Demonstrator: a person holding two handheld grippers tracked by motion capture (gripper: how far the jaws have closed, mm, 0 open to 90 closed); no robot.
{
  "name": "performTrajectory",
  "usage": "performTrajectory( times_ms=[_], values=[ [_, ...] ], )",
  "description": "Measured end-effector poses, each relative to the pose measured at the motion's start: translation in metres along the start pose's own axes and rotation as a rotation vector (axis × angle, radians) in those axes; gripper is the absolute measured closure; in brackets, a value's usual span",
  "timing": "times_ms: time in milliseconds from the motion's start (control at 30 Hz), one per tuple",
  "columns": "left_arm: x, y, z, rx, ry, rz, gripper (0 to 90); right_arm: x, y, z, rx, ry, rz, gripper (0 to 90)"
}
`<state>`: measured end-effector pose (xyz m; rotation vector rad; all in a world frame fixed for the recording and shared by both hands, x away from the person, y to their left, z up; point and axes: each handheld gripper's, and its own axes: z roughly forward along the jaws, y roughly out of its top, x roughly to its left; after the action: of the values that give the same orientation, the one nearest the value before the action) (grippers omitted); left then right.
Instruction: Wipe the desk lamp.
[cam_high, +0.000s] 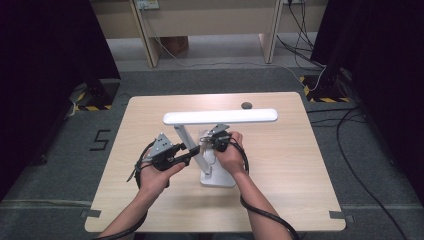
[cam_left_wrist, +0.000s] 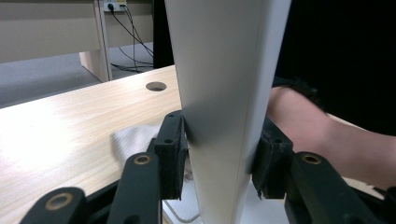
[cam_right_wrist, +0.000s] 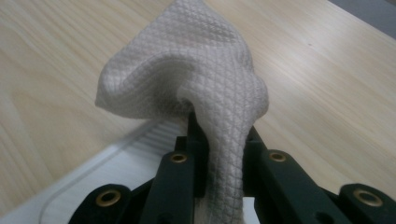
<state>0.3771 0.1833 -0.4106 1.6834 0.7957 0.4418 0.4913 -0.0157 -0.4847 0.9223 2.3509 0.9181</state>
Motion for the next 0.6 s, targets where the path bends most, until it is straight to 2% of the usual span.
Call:
performTrajectory(
  times_ms=[33, 67, 100, 233, 300, 333, 433, 600],
  values=[
    [0.0, 0.0, 0.0, 0.0, -0.002, -0.001, 59.7, 0.001, 0.003, 0.004, 0.0, 0.009, -0.014, 80.7],
    [0.0, 0.0, 0.0, 0.0, -0.002, 0.0, 59.7, 0.003, 0.004, 0.005, 0.005, 0.01, 0.005, 80.7],
    [0.0, 0.0, 0.0, -0.001, -0.002, 0.0, 59.7, 0.002, 0.004, 0.006, 0.0, 0.013, -0.014, 80.7],
    [0.0, 0.0, 0.0, 0.001, -0.001, 0.002, 59.7, 0.002, 0.004, 0.007, 0.013, 0.009, -0.012, 80.6],
    [0.0, 0.0, 0.0, -0.001, 0.0, 0.002, 59.7, -0.002, 0.002, 0.007, 0.017, 0.005, -0.008, 80.6],
    [0.0, 0.0, 0.0, 0.0, 0.0, 0.001, 59.7, -0.003, 0.0, 0.005, 0.024, -0.001, 0.015, 80.6],
    [0.0, 0.0, 0.0, -0.002, 0.001, 0.003, 59.7, -0.01, -0.003, 0.003, 0.039, -0.024, -0.005, 80.6],
    [0.0, 0.0, 0.0, -0.002, 0.002, 0.003, 59.8, -0.015, -0.011, 0.0, 0.056, -0.035, 0.008, 80.7]
  ],
)
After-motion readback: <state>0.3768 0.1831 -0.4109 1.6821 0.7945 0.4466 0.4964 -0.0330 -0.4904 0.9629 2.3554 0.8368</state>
